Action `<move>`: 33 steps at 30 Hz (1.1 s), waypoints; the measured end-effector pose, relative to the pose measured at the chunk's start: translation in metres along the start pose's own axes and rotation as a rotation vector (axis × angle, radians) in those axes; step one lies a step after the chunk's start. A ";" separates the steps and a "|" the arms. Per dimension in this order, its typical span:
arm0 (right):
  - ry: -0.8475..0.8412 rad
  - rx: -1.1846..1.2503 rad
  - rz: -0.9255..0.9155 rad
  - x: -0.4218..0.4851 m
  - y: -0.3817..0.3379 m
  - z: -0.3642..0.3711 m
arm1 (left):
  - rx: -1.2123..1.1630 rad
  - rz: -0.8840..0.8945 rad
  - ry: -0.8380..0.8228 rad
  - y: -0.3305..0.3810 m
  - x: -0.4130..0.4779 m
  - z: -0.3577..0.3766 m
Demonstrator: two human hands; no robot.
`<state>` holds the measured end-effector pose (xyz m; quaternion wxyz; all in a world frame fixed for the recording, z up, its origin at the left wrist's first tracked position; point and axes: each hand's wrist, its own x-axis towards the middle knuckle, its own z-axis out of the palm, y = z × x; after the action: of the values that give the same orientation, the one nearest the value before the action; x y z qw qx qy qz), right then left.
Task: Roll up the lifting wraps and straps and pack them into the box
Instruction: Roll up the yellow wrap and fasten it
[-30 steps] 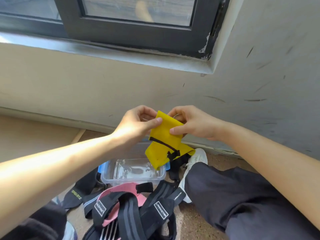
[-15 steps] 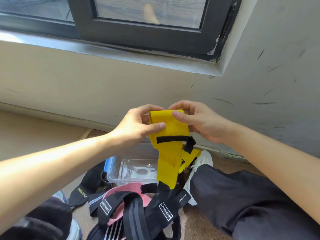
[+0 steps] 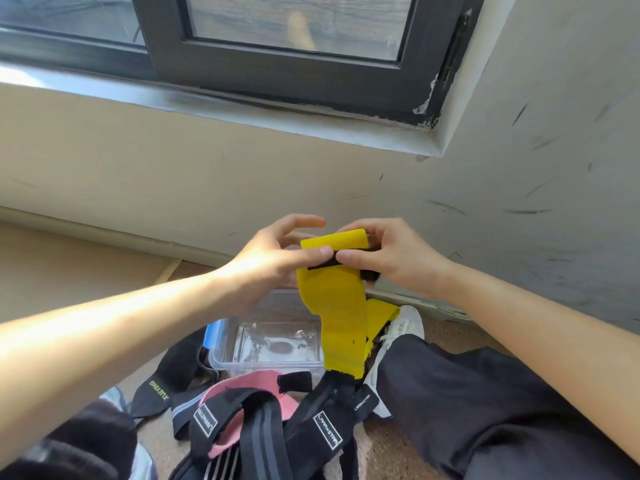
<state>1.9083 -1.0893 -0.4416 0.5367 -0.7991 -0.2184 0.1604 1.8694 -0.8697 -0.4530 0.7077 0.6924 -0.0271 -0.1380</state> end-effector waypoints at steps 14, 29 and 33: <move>0.000 0.050 0.086 0.003 0.004 0.000 | 0.078 0.110 0.051 -0.009 0.007 0.009; 0.086 0.165 0.086 0.005 0.021 -0.023 | 0.018 -0.028 -0.041 -0.009 0.034 0.023; 0.163 0.052 0.021 0.010 0.029 -0.026 | 0.037 0.002 -0.030 -0.015 0.043 0.027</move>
<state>1.9342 -1.1141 -0.4588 0.5714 -0.7977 -0.1613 0.1062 1.9027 -0.9060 -0.4732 0.6945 0.7031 -0.0407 -0.1471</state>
